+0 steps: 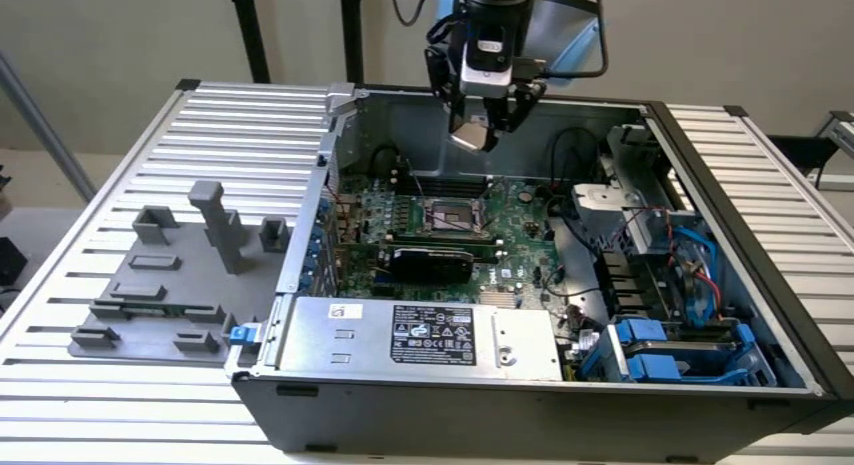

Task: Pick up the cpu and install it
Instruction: 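Place the cpu into insertion slot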

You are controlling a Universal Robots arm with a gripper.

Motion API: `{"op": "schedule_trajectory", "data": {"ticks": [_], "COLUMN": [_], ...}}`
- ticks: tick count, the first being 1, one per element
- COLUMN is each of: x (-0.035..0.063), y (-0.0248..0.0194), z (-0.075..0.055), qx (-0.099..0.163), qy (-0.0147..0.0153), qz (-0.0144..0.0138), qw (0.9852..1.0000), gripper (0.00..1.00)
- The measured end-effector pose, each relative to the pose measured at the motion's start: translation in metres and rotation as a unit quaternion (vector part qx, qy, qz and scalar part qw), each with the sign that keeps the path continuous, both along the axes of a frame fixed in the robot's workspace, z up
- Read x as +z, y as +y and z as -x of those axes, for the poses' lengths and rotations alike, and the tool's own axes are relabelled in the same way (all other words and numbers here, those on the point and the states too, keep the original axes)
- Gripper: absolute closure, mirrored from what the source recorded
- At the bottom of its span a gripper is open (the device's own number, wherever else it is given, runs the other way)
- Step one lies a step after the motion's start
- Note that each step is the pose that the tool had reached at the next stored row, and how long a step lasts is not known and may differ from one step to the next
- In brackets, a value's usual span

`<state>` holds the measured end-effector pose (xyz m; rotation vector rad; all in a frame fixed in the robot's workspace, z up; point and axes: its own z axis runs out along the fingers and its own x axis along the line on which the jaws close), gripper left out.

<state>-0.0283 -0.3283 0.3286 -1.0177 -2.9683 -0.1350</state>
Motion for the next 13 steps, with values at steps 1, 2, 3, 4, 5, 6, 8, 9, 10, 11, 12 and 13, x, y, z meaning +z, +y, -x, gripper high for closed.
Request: {"op": "schedule_trajectory", "data": {"ticks": [1,2,3,4,5,6,8,9,10,11,12,13], "x": [-0.0007,-0.0014,-0.0021,-0.0028,-0.0036,-0.0044,-0.0060,-0.0069,-0.0077,-0.0086,-0.0094,-0.0102], "y": [0.0000,0.0000,0.0000,0.0000,0.0000,0.0000,0.0000,0.0000,0.0000,0.0000,0.0000,0.0000], "z": [0.0000,0.0000,0.0000,0.0000,0.0000,0.0000,0.0000,0.0000,0.0000,0.0000,0.0000,0.0000], "qx": [-0.010,-0.019,-0.027,-0.037,-0.046,-0.055,-0.073,-0.082,-0.091,-0.100,-0.109,-0.118], "qy": [0.0000,0.0000,0.0000,0.0000,0.0000,0.0000,0.0000,0.0000,0.0000,0.0000,0.0000,0.0000], "qz": [0.0000,0.0000,0.0000,0.0000,0.0000,0.0000,0.0000,-0.0001,0.0000,0.0000,0.0000,0.0000], "qw": [1.0000,0.9998,0.9996,0.9993,0.9990,0.9985,0.9973,0.9967,0.9958,0.9949,0.9940,0.9930], "gripper": [0.45,0.45,0.45,0.45,0.45,0.45,0.45,0.45,0.45,0.45,0.45,0.45]}}
